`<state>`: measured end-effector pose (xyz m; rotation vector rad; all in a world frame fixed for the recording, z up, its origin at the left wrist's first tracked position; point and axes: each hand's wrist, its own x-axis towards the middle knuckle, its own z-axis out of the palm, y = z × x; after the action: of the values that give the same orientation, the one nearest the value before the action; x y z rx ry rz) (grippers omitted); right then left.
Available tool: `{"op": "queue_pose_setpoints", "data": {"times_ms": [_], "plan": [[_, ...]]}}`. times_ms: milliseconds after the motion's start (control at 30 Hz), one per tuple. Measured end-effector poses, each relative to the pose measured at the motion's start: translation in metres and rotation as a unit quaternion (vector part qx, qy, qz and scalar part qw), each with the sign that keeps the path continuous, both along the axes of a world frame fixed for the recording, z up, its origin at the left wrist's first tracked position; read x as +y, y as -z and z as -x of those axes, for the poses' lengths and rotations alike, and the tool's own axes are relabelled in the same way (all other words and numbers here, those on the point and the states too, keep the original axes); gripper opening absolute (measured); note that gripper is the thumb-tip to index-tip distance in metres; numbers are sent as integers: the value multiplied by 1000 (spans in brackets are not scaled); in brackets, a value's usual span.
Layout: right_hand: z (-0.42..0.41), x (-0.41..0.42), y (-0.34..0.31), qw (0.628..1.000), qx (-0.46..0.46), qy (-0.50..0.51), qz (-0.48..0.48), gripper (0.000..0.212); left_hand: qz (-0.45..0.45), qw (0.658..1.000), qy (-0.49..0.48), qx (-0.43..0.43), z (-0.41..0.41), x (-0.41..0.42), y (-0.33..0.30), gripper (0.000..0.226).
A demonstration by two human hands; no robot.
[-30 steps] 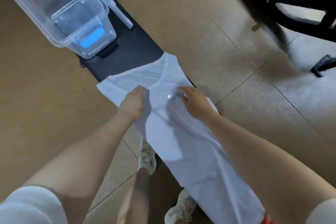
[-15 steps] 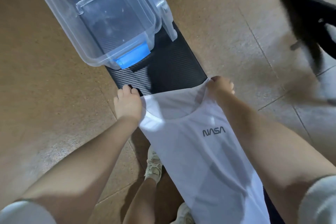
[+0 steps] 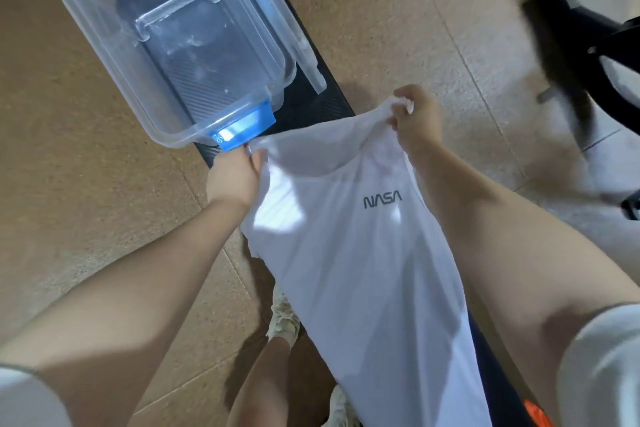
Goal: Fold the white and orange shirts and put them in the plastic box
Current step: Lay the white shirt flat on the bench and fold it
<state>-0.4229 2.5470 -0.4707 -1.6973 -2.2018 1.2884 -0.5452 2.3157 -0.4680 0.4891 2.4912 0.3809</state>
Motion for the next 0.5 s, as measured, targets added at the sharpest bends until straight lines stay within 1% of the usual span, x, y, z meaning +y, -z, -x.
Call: {"op": "queue_pose_setpoints", "data": {"times_ms": [67,133,167,267,367,433,500], "plan": [[-23,-2,0,999,-34,-29,-5,40,49,996,61,48,-14,-3,2,44],[-63,-7,-2,997,-74,-29,-12,46,30,988,117,97,-40,-9,2,59],[-89,-10,-4,995,-91,-27,-12,45,12,985,137,100,-56,-12,1,63],[-177,-28,-5,984,-174,-31,-4,37,-4,976,211,56,-113,-14,8,64],[-259,-61,-5,970,-238,-25,26,27,-4,954,300,27,-177,-15,16,57],[-305,-84,-5,965,-253,-22,60,23,6,945,326,6,-222,-18,19,56],[-338,-107,-4,959,-261,-45,101,20,20,938,346,-3,-264,-21,22,58]]}}
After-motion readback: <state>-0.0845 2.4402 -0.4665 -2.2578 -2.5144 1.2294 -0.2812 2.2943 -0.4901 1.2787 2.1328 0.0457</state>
